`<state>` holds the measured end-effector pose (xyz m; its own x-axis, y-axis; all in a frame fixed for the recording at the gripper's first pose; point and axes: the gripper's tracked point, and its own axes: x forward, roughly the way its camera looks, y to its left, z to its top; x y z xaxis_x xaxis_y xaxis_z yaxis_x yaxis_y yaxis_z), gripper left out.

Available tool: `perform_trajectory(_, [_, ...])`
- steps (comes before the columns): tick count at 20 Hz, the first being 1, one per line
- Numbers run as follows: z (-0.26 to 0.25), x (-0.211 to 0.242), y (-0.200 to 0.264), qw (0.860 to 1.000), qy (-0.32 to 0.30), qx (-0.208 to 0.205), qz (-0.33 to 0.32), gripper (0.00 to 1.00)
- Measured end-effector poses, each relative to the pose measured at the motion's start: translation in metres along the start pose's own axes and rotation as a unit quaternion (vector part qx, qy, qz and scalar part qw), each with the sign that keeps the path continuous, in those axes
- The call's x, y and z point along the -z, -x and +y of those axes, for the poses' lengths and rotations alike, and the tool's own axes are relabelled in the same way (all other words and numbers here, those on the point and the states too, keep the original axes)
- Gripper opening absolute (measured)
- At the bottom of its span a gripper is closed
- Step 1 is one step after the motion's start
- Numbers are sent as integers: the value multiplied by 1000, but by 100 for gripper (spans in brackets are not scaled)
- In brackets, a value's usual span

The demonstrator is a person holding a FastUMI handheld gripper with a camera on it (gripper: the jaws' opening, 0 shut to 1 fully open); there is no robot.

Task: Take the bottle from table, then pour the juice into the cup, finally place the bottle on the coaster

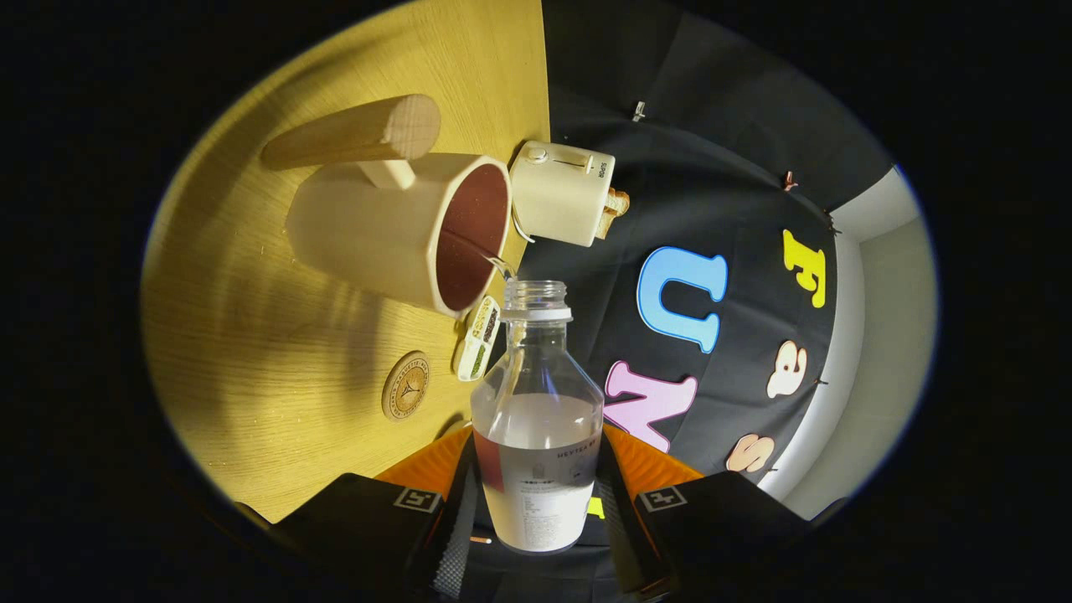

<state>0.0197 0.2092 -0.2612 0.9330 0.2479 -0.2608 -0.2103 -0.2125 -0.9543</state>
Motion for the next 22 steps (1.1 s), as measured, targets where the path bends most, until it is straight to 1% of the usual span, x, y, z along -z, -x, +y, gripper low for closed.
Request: perform_trajectory(22, [-15,-2,2,999,46,11,-19,70])
